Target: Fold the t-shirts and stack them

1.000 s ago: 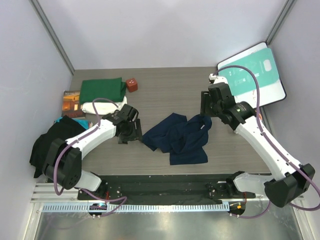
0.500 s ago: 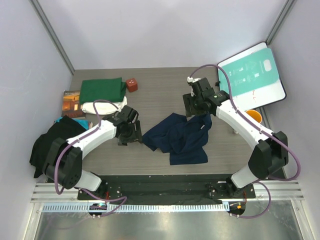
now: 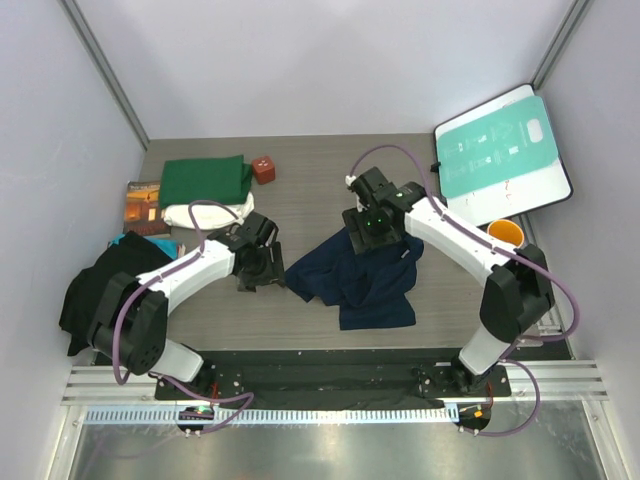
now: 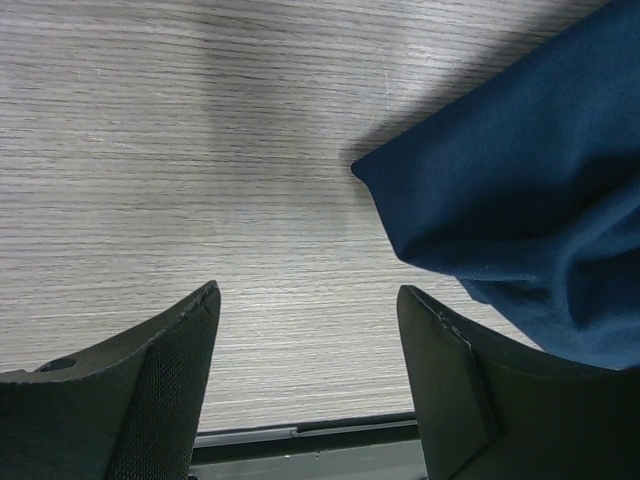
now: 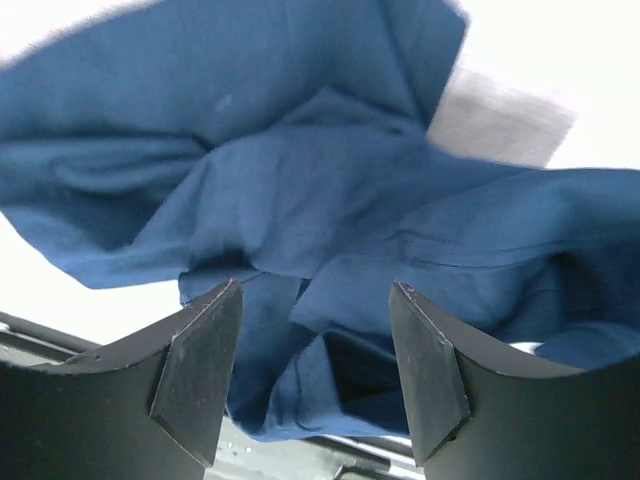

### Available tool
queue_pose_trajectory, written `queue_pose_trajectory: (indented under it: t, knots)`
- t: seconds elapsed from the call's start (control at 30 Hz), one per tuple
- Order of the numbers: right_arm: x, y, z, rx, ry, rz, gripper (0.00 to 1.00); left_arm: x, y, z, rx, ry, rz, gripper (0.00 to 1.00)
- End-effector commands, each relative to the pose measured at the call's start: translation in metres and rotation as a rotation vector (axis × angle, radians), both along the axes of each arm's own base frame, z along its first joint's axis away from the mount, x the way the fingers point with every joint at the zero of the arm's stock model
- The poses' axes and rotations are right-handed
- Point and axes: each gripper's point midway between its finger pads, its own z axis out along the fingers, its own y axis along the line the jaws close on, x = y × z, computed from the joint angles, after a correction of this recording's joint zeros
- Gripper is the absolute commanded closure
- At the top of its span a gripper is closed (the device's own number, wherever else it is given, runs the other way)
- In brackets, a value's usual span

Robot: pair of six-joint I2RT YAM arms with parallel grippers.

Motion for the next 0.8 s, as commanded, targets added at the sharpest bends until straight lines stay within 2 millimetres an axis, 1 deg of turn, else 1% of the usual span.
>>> queue_pose_trajectory:
  t: [0.0, 0.13, 0.27, 0.43, 0.53, 0.57, 0.6, 0.63, 0.67, 0.7, 0.77]
  knots:
    - [-0.017, -0.002, -0.022, -0.088, 0.069, -0.008, 0.34, 0.006, -0.004, 0.003, -0.024, -0.026, -0.01, 0.28]
    - [-0.017, -0.013, -0.031, -0.16, 0.078, -0.043, 0.34, 0.004, -0.001, 0.003, -0.016, -0.03, -0.015, 0.28]
    - [-0.013, -0.022, -0.034, -0.198, 0.063, -0.088, 0.34, 0.003, -0.001, 0.001, -0.013, -0.025, -0.015, 0.28]
    - [-0.016, -0.029, -0.051, -0.254, 0.091, -0.097, 0.35, 0.003, -0.001, 0.0, -0.015, -0.025, -0.016, 0.28]
    - [-0.015, -0.035, -0.055, -0.293, 0.091, -0.103, 0.47, 0.003, -0.001, 0.001, -0.014, -0.029, -0.014, 0.28]
    - [-0.015, -0.037, -0.054, -0.299, 0.086, -0.109, 0.55, 0.002, 0.0, 0.001, -0.011, -0.029, -0.013, 0.28]
    - [-0.015, -0.039, -0.054, -0.307, 0.084, -0.108, 0.59, 0.002, 0.001, 0.0, -0.009, -0.029, -0.013, 0.28]
    - [-0.015, -0.04, -0.054, -0.31, 0.083, -0.109, 0.71, 0.001, 0.001, -0.001, -0.007, -0.026, -0.013, 0.28]
    - [-0.015, -0.042, -0.054, -0.32, 0.078, -0.111, 0.93, 0.001, 0.002, -0.002, -0.008, -0.024, -0.01, 0.29]
    - [-0.015, -0.042, -0.05, -0.318, 0.069, -0.116, 0.99, 0.0, 0.001, -0.002, -0.009, -0.021, -0.011, 0.28]
    - [-0.016, -0.045, -0.045, -0.324, 0.06, -0.12, 0.99, 0.001, -0.001, -0.003, -0.017, -0.019, -0.011, 0.29]
